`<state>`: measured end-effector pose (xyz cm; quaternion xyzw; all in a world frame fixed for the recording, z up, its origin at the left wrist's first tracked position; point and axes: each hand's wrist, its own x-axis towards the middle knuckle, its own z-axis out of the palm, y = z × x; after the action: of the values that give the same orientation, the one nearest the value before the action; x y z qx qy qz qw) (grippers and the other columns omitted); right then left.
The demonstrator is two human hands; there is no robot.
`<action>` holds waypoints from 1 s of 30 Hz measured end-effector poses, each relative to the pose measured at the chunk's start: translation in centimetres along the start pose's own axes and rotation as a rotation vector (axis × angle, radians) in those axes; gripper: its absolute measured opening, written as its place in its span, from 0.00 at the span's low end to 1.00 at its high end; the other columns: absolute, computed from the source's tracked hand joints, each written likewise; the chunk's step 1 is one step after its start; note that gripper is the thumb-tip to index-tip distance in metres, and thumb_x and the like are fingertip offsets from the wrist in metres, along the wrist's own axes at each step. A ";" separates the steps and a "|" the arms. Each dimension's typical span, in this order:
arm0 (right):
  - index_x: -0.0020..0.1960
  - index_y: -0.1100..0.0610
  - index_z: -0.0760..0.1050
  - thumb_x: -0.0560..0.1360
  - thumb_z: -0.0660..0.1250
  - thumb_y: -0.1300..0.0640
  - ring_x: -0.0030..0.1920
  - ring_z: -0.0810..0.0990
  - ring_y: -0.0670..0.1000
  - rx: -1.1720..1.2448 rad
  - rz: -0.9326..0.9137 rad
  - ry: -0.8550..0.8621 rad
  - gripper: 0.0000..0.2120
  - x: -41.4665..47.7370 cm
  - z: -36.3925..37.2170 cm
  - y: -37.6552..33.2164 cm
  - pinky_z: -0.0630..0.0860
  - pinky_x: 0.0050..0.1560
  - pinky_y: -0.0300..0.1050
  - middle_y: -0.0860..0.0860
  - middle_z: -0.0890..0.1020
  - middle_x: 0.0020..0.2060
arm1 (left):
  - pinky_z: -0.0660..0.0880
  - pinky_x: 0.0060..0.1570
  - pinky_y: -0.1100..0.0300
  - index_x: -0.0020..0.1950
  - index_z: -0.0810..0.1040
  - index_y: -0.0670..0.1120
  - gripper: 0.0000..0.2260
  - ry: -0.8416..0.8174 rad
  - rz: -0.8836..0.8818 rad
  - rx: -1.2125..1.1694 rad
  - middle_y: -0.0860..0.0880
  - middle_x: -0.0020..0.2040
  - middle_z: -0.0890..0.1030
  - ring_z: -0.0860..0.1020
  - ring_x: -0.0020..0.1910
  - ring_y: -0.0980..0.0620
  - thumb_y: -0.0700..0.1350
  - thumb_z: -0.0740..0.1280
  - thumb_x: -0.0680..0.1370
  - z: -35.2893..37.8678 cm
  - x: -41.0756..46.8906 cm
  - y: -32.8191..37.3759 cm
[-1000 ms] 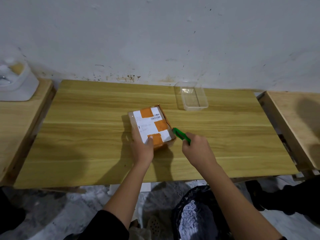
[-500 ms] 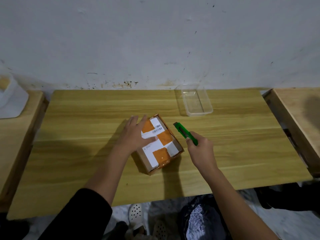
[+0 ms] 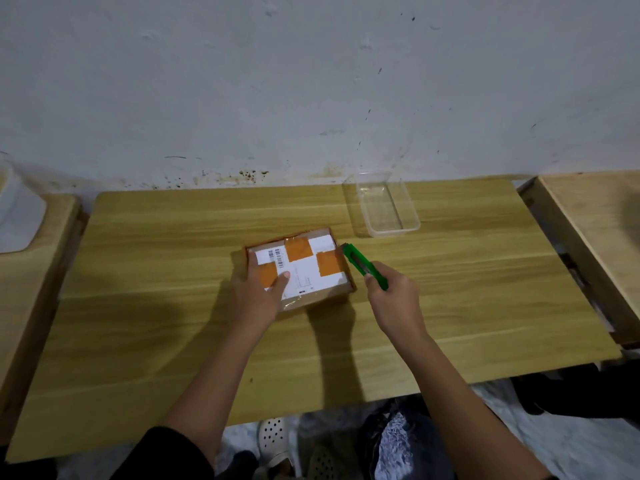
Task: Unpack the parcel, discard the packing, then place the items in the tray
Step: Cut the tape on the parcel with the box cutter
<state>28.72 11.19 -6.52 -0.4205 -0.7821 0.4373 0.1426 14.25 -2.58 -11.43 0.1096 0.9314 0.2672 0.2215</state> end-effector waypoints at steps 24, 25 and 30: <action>0.47 0.63 0.73 0.76 0.56 0.61 0.35 0.72 0.56 -0.608 -0.077 -0.172 0.08 -0.2 -0.4 -2.3 0.66 0.33 0.44 0.51 0.69 0.31 | 0.70 0.51 0.50 0.75 0.42 0.58 0.32 0.099 -0.023 -0.288 0.40 0.64 0.68 0.71 0.59 0.41 0.59 0.56 0.77 3.3 -0.9 -0.5; 0.47 0.63 0.73 0.75 0.56 0.61 0.35 0.72 0.56 -0.616 -0.074 -0.177 0.08 -0.4 -0.6 -2.1 0.66 0.33 0.45 0.51 0.68 0.30 | 0.70 0.51 0.50 0.75 0.42 0.58 0.32 0.101 -0.026 -0.292 0.40 0.64 0.68 0.71 0.59 0.41 0.59 0.56 0.77 3.3 -0.9 -0.5; 0.52 0.62 0.73 0.76 0.56 0.61 0.33 0.73 0.56 -0.600 -0.083 -0.160 0.10 -1.7 -1.1 -0.4 0.63 0.28 0.42 0.55 0.74 0.35 | 0.75 0.51 0.49 0.74 0.42 0.59 0.32 0.084 -0.010 -0.291 0.40 0.62 0.69 0.72 0.57 0.42 0.59 0.57 0.77 3.3 -0.7 -0.6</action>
<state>30.17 10.34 -5.32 -0.3756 -0.9016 0.2124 -0.0323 16.38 -1.88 -13.99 0.0605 0.8918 0.4028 0.1970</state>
